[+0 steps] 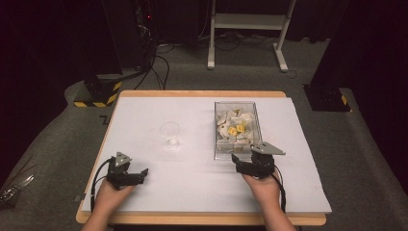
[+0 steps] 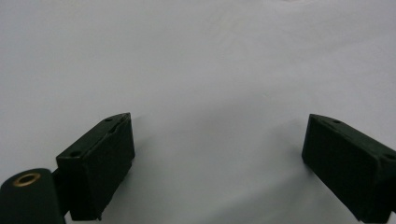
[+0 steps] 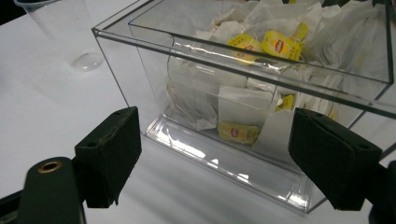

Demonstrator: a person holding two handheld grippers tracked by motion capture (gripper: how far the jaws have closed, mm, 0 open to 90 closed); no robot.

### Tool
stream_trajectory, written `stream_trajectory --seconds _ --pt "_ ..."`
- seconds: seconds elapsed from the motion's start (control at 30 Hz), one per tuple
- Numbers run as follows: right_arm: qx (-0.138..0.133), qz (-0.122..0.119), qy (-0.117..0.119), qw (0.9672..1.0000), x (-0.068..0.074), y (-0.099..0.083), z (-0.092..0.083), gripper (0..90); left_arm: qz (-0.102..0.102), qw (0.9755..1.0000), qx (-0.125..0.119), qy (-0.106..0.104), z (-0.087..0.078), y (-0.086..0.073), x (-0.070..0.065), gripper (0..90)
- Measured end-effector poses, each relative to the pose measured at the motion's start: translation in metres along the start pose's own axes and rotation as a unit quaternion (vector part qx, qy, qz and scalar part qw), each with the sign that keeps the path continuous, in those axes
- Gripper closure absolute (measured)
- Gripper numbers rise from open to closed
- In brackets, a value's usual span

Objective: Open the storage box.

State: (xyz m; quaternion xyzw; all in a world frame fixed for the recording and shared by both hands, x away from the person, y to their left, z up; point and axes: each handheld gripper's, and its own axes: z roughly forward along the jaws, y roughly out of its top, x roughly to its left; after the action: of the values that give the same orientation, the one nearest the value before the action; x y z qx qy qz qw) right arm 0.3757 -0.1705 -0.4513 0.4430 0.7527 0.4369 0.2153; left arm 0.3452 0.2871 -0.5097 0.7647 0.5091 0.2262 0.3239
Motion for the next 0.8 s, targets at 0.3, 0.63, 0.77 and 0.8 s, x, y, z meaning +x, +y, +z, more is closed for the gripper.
stream_trajectory --seconds 0.3,0.63,0.77,0.8 --pt "-0.017 0.007 0.001 0.9998 0.002 0.002 0.007 23.6 0.0 1.0 0.0 0.0 0.0 0.0 0.0 9.6" --pt "-0.029 0.019 0.004 0.9994 0.002 0.002 0.013 32.3 -0.001 1.0 0.0 0.0 0.0 0.0 0.0 9.7" --pt "-0.03 0.023 0.003 0.9993 0.002 0.001 0.015 33.2 0.0 1.0 0.0 0.0 0.0 0.0 0.0 9.6" --pt "-0.03 0.025 0.003 0.9992 0.002 0.001 0.015 33.3 0.0 1.0 0.001 0.0 0.0 0.0 0.0 9.7"
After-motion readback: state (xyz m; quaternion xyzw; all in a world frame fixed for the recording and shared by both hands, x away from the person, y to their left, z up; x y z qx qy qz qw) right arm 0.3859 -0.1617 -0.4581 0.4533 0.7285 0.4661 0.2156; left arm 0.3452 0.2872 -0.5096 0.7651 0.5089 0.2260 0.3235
